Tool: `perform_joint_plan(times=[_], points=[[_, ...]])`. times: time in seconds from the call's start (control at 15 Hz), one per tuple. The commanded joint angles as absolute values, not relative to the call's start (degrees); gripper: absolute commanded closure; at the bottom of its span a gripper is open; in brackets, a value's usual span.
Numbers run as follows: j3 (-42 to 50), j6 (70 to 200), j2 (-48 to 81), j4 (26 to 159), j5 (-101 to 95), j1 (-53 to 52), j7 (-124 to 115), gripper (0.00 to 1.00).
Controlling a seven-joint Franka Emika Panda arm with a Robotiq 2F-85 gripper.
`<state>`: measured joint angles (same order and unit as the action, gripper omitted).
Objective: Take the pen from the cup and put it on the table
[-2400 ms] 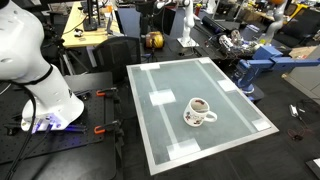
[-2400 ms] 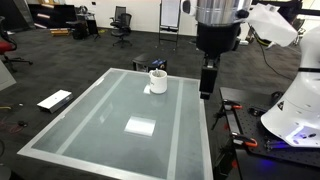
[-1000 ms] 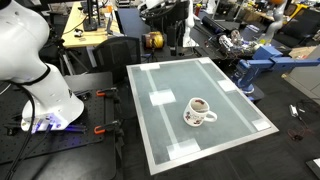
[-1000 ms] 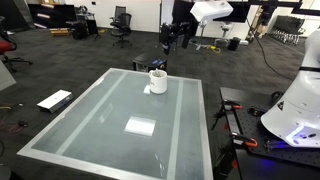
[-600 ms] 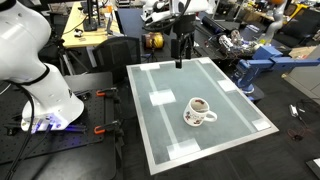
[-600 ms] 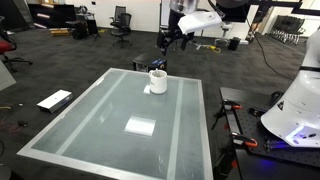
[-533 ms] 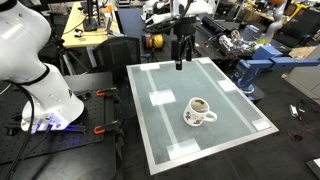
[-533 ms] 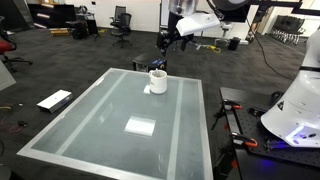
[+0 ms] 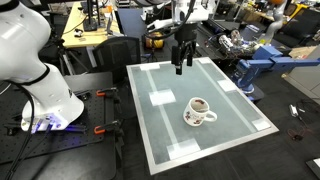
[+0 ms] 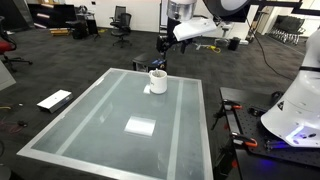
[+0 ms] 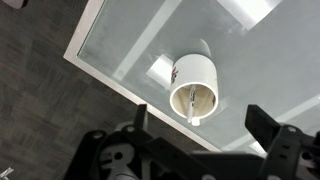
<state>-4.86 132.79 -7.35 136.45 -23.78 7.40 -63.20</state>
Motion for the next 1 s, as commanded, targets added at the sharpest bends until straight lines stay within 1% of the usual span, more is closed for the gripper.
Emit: perform_joint_plan(times=[0.0,0.4,0.93], points=[[-3.51,131.37,-7.03,135.51,-25.38,6.56,-64.22,0.00],[-0.96,130.51,-4.79,132.75,-27.11,7.60,-64.90,0.00],[2.01,129.40,3.08,126.11,-26.00,6.60,-65.21,0.00]])
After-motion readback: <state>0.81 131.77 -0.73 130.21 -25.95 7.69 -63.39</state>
